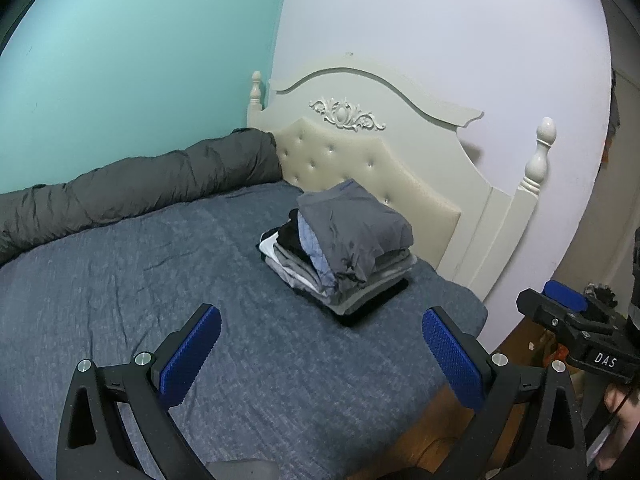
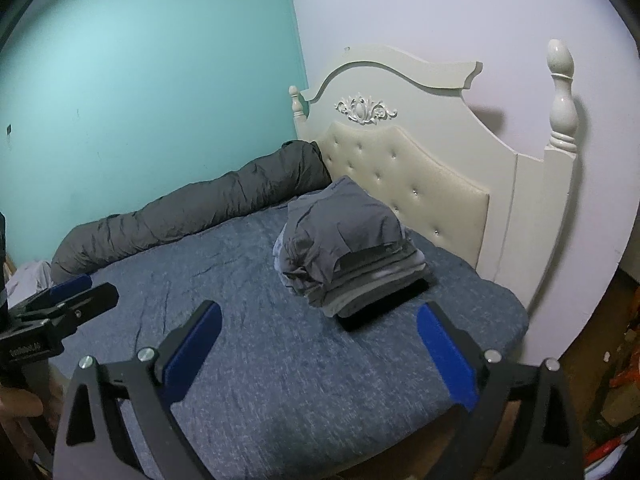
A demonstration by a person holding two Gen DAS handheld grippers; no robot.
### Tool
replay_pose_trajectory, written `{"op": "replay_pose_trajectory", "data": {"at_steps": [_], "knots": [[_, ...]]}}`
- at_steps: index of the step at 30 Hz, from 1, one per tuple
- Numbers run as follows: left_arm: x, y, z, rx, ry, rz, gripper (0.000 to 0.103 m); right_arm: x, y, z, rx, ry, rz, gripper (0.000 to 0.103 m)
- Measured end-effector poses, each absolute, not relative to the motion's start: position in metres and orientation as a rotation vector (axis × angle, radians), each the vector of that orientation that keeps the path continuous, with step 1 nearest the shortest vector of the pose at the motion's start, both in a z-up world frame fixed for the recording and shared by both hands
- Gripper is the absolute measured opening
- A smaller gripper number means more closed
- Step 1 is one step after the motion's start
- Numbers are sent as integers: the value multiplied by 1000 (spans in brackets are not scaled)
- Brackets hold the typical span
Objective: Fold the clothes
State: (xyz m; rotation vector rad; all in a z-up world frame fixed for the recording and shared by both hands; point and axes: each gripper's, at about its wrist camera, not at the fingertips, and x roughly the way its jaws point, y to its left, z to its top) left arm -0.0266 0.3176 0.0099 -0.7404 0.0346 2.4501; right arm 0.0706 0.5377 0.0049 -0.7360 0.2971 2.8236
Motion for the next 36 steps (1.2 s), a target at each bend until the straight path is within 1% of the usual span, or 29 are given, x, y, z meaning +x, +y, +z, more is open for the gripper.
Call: {"op": "replay_pose_trajectory", "data": {"at_steps": [19,36], "knots": [[0,300,-2,-701,39,2462,103,96,519,-3,-672,213,2830,99],[13,296,-13,-695,45,2453,103,106,508,-19,-665,211,2827,100]]}}
